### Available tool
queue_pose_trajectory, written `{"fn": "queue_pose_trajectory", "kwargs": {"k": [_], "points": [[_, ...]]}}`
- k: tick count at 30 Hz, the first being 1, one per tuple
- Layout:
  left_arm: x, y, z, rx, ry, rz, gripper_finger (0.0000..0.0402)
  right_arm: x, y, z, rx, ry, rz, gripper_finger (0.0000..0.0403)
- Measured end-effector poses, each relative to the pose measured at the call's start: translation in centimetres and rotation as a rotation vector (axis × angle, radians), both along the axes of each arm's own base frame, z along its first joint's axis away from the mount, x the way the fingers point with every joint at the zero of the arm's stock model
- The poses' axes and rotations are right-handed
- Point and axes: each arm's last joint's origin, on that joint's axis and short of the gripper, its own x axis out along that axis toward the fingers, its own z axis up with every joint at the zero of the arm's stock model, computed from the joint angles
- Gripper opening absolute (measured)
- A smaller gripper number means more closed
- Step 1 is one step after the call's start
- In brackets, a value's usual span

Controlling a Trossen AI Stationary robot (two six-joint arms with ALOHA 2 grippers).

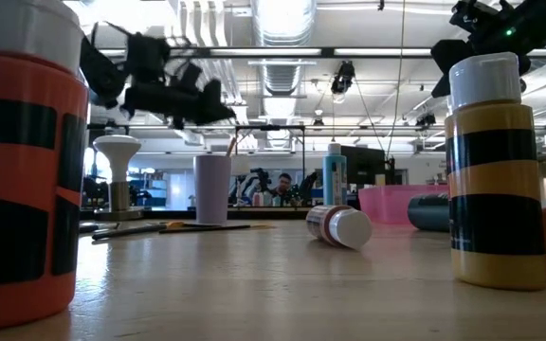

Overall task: Pick & Place Paint Supplies
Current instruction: Put the large blue paint bottle into the pink bin

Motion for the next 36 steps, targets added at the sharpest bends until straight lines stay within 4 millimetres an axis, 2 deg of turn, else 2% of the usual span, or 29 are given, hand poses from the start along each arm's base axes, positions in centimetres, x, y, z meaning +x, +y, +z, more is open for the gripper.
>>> {"fn": "queue_pose_trajectory", "kwargs": {"k": [5,7,10,13,18,25,29,36], "points": [[-1.2,-1.8,5.2,0.088,-0.173,-0.093,0.0083,0.5,-0.1,0.4,0.018,-0.062,0.000,0.0099],[-1.6,-2.8,6.6,0.095,-0.225,-0.183,0.0083,1.0,-0.4,0.7,0.026,-0.072,0.020,0.0107],[-1.8,-4.2,7.7,0.093,-0.266,-0.313,0.0083,2.1,-1.1,1.0,0.036,-0.072,0.063,0.0118],[-1.7,-5.4,7.7,0.035,-0.281,-0.412,0.0082,3.2,-2.2,0.6,0.054,-0.065,0.112,0.0130],[-0.9,-7.5,6.2,-0.046,-0.246,-0.563,0.0081,4.4,-4.9,-0.3,0.086,-0.149,0.165,0.0150],[-0.3,-10.3,4.0,-0.007,-0.212,-0.576,0.0081,5.4,-8.4,-1.0,0.111,-0.293,0.293,0.0187],[-0.3,-11.1,3.3,0.019,-0.203,-0.576,0.0081,6.3,-9.9,-1.9,0.088,-0.283,0.341,0.0214],[-0.3,-11.1,2.5,0.010,-0.160,-0.572,0.0080,7.9,-11.8,-3.4,0.027,-0.204,0.326,0.0259]]}}
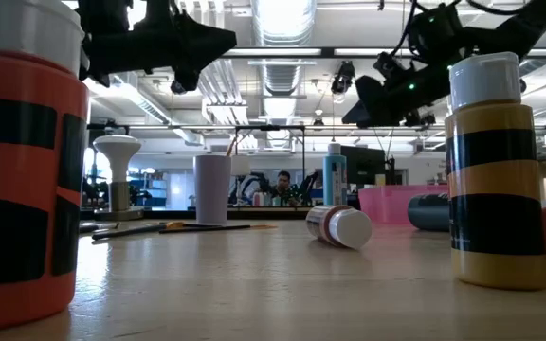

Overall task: Pick & Place Paint Supplies
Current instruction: Put the large blue paint bottle into the pink bin

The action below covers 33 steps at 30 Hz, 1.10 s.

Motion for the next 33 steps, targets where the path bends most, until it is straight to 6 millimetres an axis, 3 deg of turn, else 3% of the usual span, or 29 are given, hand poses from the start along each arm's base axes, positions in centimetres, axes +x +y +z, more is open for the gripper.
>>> {"fn": "queue_pose_trajectory", "kwargs": {"k": [8,22,33], "points": [[0.1,0.0,-0.3,0.060,0.037,0.017,0.0080,1.6,-1.6,-1.4,-0.023,0.006,-0.031,0.0287],[0.1,0.0,-0.4,0.058,0.045,0.016,0.0080,1.7,-3.8,-3.3,0.018,-0.014,-0.104,0.0315],[0.1,0.0,-0.3,0.059,0.044,0.017,0.0080,2.8,-5.1,-4.2,-0.009,-0.062,-0.122,0.0299]]}}
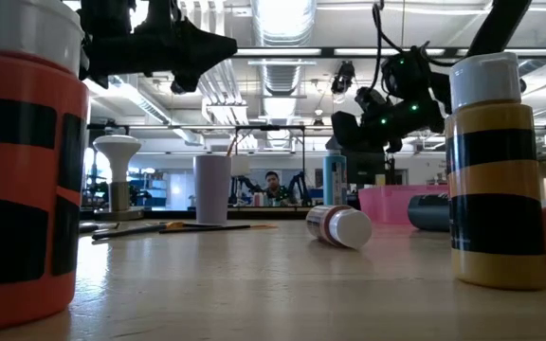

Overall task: Pick & Place Paint Supplies
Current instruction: Put the large blue paint bottle into the pink bin

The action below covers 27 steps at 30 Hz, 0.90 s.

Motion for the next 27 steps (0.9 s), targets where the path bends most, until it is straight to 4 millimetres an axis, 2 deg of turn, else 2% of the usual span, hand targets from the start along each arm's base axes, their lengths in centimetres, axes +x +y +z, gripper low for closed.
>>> {"fn": "queue_pose_trajectory", "kwargs": {"k": [8,19,22,27], "points": [[0.0,0.0,0.0,0.000,0.002,0.000,0.0080,1.7,-1.7,-0.5,0.009,0.013,-0.018,0.0275],[0.0,0.0,-0.2,-0.006,0.018,0.000,0.0081,1.0,-1.7,-0.3,0.058,0.051,-0.035,0.0228],[0.0,0.0,-0.2,-0.006,0.018,0.001,0.0080,1.1,-1.7,-0.1,0.053,0.043,-0.032,0.0233],[0.0,0.0,-0.2,-0.006,0.018,0.001,0.0080,1.2,-1.7,0.2,0.047,0.024,-0.023,0.0273]]}}
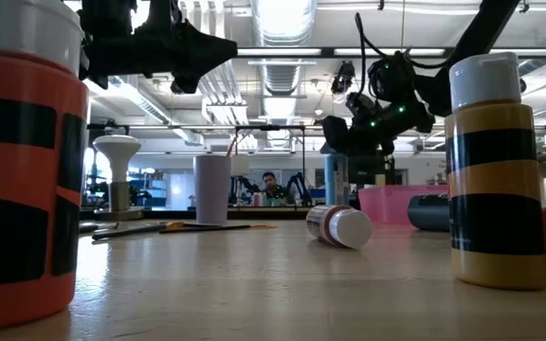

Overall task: Pick & Place Paint Supplies
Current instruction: Put the large blue paint bottle into the pink bin

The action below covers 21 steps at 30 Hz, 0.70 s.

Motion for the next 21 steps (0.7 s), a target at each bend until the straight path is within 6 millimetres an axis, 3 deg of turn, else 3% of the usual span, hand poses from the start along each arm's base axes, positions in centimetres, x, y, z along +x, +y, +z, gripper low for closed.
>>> {"fn": "queue_pose_trajectory", "kwargs": {"k": [8,21], "points": [[0.00,0.00,0.00,0.000,0.000,0.000,0.0080,-0.02,0.01,-0.08,0.003,0.009,0.000,0.0300],[0.00,0.00,-0.02,-0.001,0.002,0.000,0.0080,-0.01,0.00,-0.06,0.001,0.009,0.000,0.0223]]}}
